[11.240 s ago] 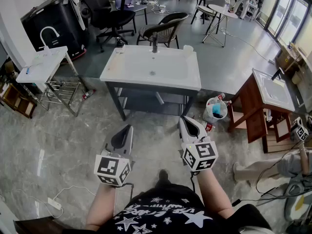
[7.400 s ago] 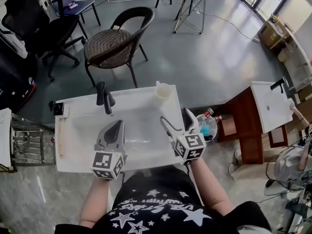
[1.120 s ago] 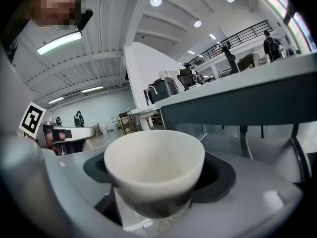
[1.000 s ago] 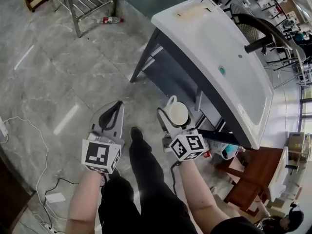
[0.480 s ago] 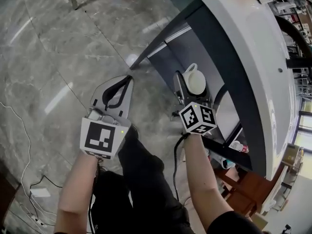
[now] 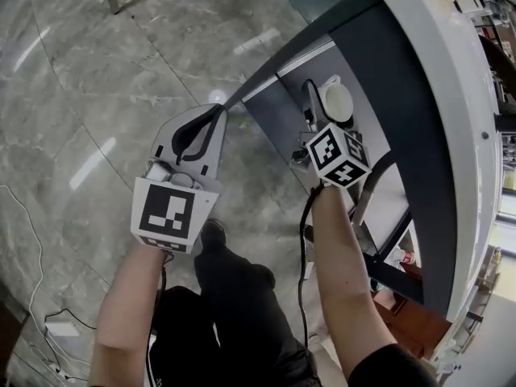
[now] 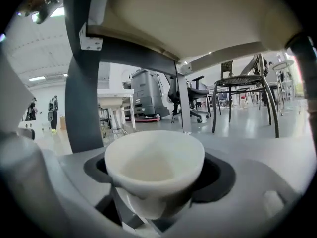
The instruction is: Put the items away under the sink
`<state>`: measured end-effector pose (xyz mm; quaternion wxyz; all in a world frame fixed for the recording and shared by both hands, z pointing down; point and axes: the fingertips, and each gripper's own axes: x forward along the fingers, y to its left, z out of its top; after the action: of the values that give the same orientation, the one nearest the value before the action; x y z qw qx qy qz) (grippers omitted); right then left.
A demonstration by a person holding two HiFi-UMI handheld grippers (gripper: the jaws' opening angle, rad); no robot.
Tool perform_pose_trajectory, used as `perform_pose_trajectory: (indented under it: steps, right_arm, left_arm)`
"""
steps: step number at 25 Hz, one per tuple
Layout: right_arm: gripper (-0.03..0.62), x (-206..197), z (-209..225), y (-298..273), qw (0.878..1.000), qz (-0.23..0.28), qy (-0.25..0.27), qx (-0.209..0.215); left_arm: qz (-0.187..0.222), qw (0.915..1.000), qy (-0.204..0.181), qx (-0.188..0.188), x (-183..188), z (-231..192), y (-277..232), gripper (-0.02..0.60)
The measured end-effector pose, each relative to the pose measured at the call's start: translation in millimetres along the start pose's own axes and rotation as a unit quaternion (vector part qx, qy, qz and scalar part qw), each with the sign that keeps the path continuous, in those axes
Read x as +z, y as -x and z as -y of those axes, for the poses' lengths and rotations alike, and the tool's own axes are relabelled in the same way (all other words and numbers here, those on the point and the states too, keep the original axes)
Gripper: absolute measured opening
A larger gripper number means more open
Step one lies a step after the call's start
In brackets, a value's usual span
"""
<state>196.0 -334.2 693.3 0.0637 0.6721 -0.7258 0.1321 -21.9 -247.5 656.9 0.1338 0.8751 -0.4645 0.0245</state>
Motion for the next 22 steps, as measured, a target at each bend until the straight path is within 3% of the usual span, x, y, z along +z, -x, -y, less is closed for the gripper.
perform_pose_trajectory:
  steps: [6,14,18,22]
  right_arm:
    - [0.413,-5.0,-4.1,-15.1,0.997,-0.017,0.068,-0.015]
    - [0.413,-5.1,14.3,-28.8,0.996,-0.037,0.051,-0.066]
    - [0.416,-15.6,4.6,-31.4,0.993,-0.073,0.087,-0.045]
    - [0.427,-19.5,9.9,-18.1,0.993,-0.091,0.070,-0.036]
  left_arm:
    - [-0.019,0.9998,0.011,0.002,-3.6,-3.4,-5.4,0.009]
    - [-0.028,0.9995,0.011,0.009,7.5,-7.2,7.1,0.009]
    - [-0.032,0.9993,0.016,0.014,15.6,-3.7,15.3,0.009]
    - [-0.042,0.9991,0.011,0.006,20.5,6.4,23.8,0.009]
